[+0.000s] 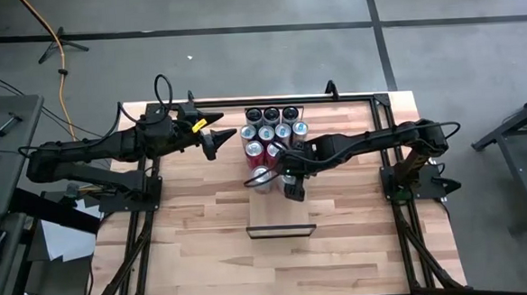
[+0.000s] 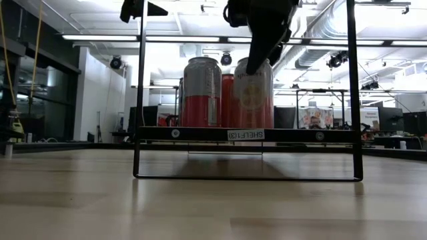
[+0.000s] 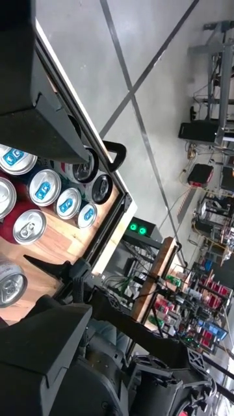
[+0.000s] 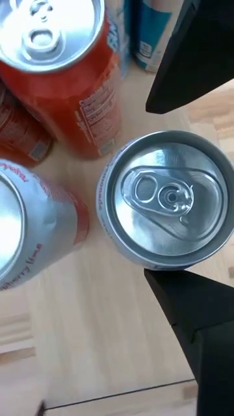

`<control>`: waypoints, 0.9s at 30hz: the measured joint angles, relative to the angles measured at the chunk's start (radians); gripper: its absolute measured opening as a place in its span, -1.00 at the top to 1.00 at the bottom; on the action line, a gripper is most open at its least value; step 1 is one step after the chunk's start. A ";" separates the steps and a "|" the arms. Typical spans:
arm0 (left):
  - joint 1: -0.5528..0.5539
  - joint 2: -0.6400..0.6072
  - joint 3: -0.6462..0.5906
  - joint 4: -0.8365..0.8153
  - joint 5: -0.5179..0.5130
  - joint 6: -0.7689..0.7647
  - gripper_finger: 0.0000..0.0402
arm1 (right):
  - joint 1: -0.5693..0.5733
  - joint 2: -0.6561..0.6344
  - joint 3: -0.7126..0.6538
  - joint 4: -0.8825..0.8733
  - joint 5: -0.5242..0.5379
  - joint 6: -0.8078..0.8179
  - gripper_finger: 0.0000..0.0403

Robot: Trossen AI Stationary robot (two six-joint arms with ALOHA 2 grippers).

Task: Place canned beverage on shelf
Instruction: Put the pink-white soda can on the shelf aligned with the other pink-white soda can

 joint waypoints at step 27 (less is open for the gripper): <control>-0.001 0.000 0.000 -0.016 0.001 0.000 -0.62 | -0.069 -0.048 0.240 -0.089 -0.061 -0.399 -0.92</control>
